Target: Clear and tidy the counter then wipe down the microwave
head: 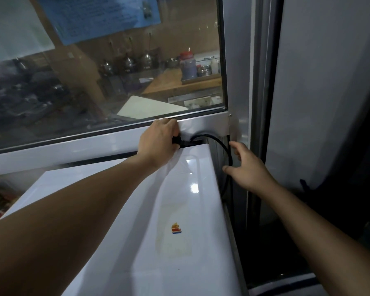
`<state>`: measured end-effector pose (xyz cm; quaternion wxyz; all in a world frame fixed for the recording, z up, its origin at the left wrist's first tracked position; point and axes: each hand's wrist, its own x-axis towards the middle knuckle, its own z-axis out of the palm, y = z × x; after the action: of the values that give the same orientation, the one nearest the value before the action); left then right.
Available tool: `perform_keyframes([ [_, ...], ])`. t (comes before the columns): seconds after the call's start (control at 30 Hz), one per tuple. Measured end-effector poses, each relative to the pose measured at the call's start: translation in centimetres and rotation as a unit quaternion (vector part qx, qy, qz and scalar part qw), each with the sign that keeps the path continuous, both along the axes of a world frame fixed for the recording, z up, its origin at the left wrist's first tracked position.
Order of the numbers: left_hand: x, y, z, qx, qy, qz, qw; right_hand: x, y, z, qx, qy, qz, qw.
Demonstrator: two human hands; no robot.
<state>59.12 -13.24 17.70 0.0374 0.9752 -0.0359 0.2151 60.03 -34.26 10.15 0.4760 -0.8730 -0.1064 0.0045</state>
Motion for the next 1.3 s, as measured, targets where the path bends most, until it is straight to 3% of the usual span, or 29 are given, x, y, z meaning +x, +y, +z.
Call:
perform_keyframes([
  [0.4,-0.8,0.7,-0.5,0.024,-0.021,0.007,0.999,-0.6,0.3,0.9,-0.015,-0.014,0.006,1.000],
  [0.9,-2.9,1.2,0.3,0.065,0.083,0.008,0.994,-1.9,0.5,2.8,-0.041,-0.015,0.024,0.999],
  [1.3,-4.5,1.1,1.4,0.053,0.085,0.022,0.995,-3.1,-0.1,3.7,-0.055,-0.015,0.041,0.998],
])
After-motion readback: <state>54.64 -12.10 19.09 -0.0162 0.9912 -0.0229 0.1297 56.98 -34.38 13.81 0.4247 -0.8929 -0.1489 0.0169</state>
